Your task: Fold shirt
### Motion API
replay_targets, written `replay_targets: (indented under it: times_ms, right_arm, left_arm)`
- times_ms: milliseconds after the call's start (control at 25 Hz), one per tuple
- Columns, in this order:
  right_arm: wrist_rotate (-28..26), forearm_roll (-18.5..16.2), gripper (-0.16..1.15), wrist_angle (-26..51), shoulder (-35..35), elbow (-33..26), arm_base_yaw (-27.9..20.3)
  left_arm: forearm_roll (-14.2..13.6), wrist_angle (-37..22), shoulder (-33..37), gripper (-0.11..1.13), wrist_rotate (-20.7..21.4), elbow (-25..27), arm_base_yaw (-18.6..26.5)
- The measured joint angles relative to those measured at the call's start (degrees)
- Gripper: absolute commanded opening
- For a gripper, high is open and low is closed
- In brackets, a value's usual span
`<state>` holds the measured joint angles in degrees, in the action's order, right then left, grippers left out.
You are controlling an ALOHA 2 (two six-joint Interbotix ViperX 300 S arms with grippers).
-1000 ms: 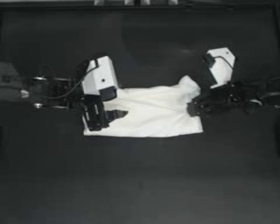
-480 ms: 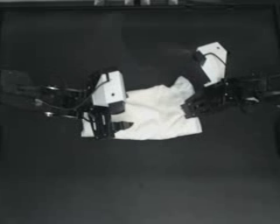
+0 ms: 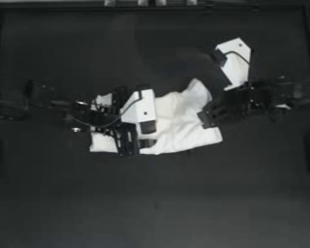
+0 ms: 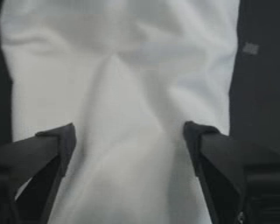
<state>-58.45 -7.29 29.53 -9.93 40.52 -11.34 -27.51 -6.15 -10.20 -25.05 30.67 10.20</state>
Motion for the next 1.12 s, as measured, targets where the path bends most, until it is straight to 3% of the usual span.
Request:
replay_targets:
  times_ms: [640,1120]
  right_arm:
    - [0.26,-1.23,0.04,1.32,-1.76,-3.69,0.44]
    - [0.09,-1.67,0.04,3.25,-3.16,-2.81,0.44]
  left_arm:
    - [-0.18,6.59,-10.11,1.01,-0.09,-5.54,1.41]
    - [-0.18,8.09,-10.11,1.02,-0.09,-6.68,1.41]
